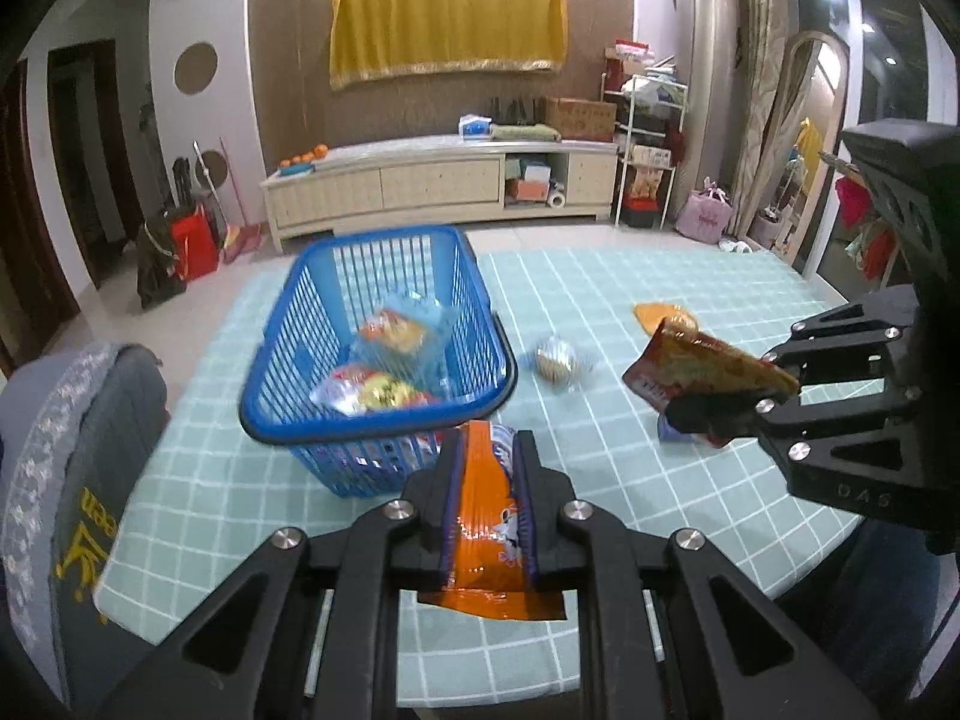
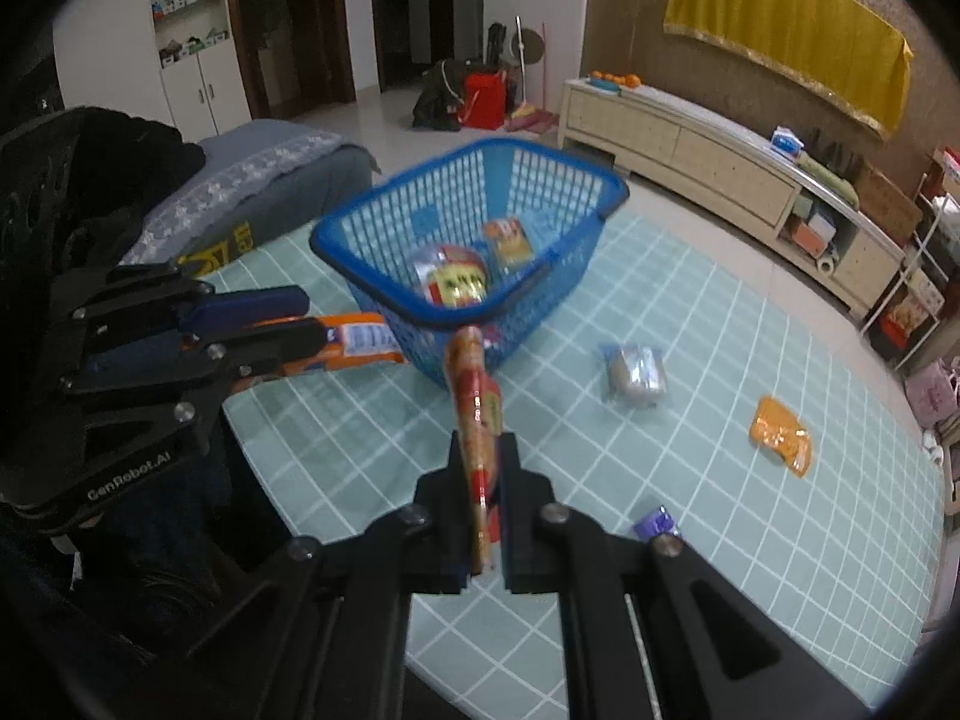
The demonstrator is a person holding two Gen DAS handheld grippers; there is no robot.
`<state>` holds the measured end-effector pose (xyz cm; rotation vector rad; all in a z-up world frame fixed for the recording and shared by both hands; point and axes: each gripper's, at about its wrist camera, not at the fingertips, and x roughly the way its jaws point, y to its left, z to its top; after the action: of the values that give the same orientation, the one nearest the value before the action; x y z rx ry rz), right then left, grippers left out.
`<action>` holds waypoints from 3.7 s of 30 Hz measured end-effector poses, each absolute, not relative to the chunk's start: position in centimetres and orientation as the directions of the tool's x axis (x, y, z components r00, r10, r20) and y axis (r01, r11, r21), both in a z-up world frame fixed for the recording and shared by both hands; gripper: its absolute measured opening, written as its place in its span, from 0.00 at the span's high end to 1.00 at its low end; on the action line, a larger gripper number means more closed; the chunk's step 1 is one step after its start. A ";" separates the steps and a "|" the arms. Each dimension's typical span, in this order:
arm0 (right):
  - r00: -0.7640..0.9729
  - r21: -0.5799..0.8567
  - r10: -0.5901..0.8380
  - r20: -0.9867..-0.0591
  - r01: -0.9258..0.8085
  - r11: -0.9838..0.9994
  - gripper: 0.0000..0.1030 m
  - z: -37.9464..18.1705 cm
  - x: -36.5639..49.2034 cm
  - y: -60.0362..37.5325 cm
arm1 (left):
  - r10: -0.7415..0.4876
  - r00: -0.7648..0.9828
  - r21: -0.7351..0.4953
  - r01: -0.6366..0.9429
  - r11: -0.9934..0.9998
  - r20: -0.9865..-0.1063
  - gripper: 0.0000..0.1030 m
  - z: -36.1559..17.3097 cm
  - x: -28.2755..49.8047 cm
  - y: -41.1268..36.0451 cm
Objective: Organize snacks
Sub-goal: 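Lift the orange stick snack and red pouch toward the blue basket with both tools, then open the left tool to drop the stick snack while the right tool holds the pouch, then open the right tool over the basket to drop the red pouch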
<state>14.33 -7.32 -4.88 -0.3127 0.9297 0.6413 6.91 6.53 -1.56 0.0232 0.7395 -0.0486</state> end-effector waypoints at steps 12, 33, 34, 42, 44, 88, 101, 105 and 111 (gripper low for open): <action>0.471 0.070 0.400 -0.786 -0.576 0.815 0.90 -1.7 16.7 -4.9 | -0.034 0.784 0.030 0.068 0.997 -0.619 0.86 3.4 9.6 9.1; 0.407 0.134 0.391 -0.826 -0.531 0.837 0.90 -5.0 23.0 -4.2 | -0.064 0.685 -0.003 0.091 0.996 -0.726 0.86 -1.3 17.5 10.2; 0.409 0.135 0.388 -0.826 -0.525 0.840 0.90 -5.1 23.2 -4.3 | -0.065 0.685 0.000 0.095 0.995 -0.726 0.86 -1.5 18.0 10.1; 0.428 0.139 0.362 -0.828 -0.468 0.873 0.90 -5.0 24.0 -6.5 | -0.085 0.673 -0.021 0.103 0.994 -0.735 0.38 -2.8 19.6 10.0; 0.437 0.132 0.354 -0.827 -0.461 0.877 0.90 -4.7 23.7 -7.0 | -0.083 0.670 -0.029 0.092 0.995 -0.738 0.38 -2.8 19.1 10.2; 0.392 0.150 0.308 -0.867 -0.384 0.911 0.89 -5.9 28.6 1.0 | 0.000 0.702 -0.061 -0.063 0.996 -0.712 0.30 -1.2 16.1 21.1; 0.465 0.070 0.224 -0.857 -0.326 0.943 0.14 -5.9 28.2 -0.5 | -0.007 0.689 -0.068 -0.061 0.996 -0.725 0.30 -1.7 16.0 20.8; 0.467 0.087 0.234 -0.853 -0.315 0.945 0.13 -5.5 27.7 -1.6 | -0.007 0.697 -0.057 -0.049 0.997 -0.717 0.30 -1.0 15.7 20.2; 0.484 0.099 0.252 -0.838 -0.318 0.943 0.13 -4.0 26.3 -2.7 | -0.010 0.712 -0.044 -0.029 0.999 -0.702 0.30 0.2 15.0 18.7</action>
<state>26.32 -2.72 -4.01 -0.0724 1.0076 0.3472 15.05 18.73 0.18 -0.0532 0.7779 0.0106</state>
